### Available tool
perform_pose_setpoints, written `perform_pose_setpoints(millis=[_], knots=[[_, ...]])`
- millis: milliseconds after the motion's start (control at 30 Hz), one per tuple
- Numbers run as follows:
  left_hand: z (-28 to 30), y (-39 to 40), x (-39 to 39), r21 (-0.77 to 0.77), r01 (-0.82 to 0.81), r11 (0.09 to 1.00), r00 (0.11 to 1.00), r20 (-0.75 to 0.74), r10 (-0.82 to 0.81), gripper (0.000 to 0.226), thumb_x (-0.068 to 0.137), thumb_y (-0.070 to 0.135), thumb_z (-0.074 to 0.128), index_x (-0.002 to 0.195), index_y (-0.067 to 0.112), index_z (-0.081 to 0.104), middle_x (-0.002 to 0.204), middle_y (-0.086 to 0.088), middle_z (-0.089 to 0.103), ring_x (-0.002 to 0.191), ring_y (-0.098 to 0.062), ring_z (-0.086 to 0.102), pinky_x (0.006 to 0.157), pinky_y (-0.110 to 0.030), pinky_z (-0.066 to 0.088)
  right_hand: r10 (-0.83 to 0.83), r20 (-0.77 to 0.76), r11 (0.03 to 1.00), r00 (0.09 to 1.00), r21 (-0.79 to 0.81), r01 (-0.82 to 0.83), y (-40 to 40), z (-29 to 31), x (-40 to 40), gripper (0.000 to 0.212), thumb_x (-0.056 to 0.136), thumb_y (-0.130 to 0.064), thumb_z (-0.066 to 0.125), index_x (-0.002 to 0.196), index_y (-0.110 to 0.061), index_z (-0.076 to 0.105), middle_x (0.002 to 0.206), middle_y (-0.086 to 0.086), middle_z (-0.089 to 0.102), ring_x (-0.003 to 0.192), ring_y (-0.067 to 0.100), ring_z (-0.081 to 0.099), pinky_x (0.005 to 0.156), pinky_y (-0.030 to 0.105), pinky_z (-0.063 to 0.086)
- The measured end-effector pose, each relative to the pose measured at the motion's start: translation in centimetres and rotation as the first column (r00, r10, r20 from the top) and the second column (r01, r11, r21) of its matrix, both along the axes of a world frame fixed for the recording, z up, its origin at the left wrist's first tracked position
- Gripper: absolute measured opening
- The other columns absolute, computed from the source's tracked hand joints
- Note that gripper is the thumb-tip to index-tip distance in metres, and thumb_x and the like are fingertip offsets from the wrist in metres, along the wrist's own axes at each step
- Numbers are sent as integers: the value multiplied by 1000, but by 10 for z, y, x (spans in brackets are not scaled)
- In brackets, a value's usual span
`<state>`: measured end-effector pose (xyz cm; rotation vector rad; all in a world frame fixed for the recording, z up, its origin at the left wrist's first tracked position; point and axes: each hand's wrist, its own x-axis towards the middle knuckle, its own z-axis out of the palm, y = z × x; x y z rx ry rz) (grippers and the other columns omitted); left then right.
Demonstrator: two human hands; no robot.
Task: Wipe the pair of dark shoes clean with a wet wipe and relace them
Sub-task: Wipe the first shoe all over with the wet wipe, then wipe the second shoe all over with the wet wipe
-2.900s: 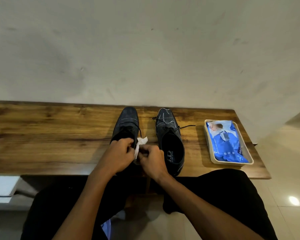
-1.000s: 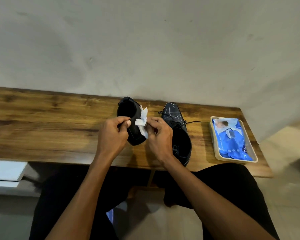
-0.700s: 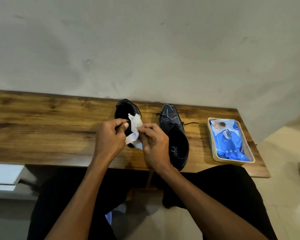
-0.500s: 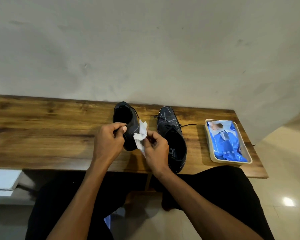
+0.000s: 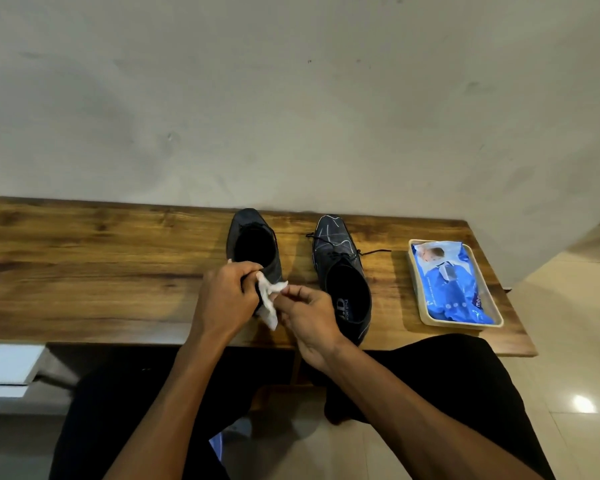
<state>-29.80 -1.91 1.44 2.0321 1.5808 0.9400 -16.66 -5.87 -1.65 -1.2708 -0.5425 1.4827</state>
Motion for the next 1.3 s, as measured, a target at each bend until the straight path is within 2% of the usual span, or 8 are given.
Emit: perform_pose_setpoints(millis=[267,433,567,767,933,1033,1133,1300], knots=[[-11,-4,-9,-174,15,985,989,-144,-41,18,94,8,61,100,10,77,86,-8,76,81,-24,70,60,-26,45,-150,23,986,988,78,147,18,24,33,15,92,4,69,107,0,69,95,10,73,84,20,70,71,26,60],[-16,-8,-11,-281,-12,960,976,-211,-49,20,95,8,58,103,12,76,96,-7,76,93,-24,69,64,-22,41,-66,255,986,965,162,25,24,23,45,27,90,2,73,116,-2,67,105,15,72,90,21,70,66,20,56],[-16,-7,-12,-311,-60,948,961,-274,-29,13,94,16,60,94,16,73,90,-9,71,88,-27,66,68,-31,46,63,629,975,775,127,-182,28,25,63,22,87,-9,79,106,-17,72,97,3,76,91,22,74,83,36,62],[-13,-5,-6,-345,-101,933,939,-343,-25,15,94,23,60,103,25,73,104,-9,70,100,-28,64,83,-37,52,127,908,956,400,-6,-292,31,42,97,11,91,-16,74,102,-15,77,92,-6,74,82,10,68,64,10,44],[2,-9,13,-132,-128,983,852,-523,40,23,95,42,59,104,25,71,106,-4,72,131,-29,46,106,-43,35,31,934,976,356,48,-211,37,48,131,10,90,-17,74,99,-17,79,92,-7,74,80,6,66,57,5,36],[11,-14,37,22,34,999,942,-334,-25,20,94,38,61,95,22,73,88,2,71,103,-21,55,86,-40,47,1,926,972,378,88,-217,40,51,147,11,91,-13,72,98,-15,79,85,-7,73,74,1,64,58,8,40],[15,-19,72,-62,216,974,973,-72,-220,25,94,39,60,82,20,71,71,7,65,70,-10,57,65,-36,51,-37,913,975,405,123,-188,44,54,160,11,91,-11,72,100,-11,79,89,-3,77,80,9,69,70,28,51],[11,-18,117,-273,304,913,949,2,-315,24,94,40,63,98,19,72,87,5,72,79,-11,66,73,-38,57,-26,921,970,389,116,-212,44,49,172,15,91,-17,74,105,-15,79,99,-3,78,91,10,70,76,28,52]])
